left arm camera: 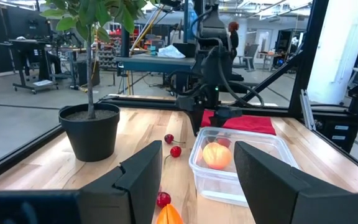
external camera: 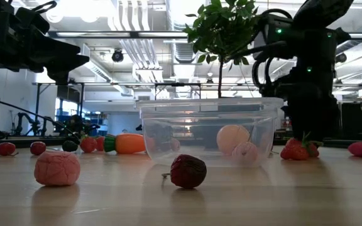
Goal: Pick and placing Produce into tupperware
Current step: Put the red strawberry into the transparent bin
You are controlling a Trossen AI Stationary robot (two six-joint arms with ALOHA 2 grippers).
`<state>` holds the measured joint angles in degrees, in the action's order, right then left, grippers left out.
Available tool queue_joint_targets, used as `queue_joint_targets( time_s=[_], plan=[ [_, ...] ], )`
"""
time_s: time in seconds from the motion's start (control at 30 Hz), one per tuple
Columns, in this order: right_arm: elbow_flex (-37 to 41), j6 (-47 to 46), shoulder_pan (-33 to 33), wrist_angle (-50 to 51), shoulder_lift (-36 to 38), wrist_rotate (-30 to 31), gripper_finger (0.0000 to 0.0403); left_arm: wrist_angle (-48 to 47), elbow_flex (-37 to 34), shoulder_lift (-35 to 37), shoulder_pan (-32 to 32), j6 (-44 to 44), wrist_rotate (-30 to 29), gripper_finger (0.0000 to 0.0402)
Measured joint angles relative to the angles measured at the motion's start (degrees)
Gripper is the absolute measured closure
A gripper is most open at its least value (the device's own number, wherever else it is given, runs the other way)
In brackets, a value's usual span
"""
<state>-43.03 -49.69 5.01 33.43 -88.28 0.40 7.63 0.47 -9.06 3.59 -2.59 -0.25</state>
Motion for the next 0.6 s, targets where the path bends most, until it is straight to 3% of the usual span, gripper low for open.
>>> queue_joint_targets(
  time_s=[0.27, 0.6],
  plan=[
    [-0.1, -3.7, -4.1, -1.5, 1.4, -8.2, 0.0151, 0.1, 0.0, 0.0, 0.0, 0.0, 0.0, 0.0214],
    [-0.1, -10.0, -4.9, -0.9, 1.2, -7.6, 0.0157, -0.1, 0.0, 0.0, 0.0, 0.0, 0.0, 0.0214]
  ],
)
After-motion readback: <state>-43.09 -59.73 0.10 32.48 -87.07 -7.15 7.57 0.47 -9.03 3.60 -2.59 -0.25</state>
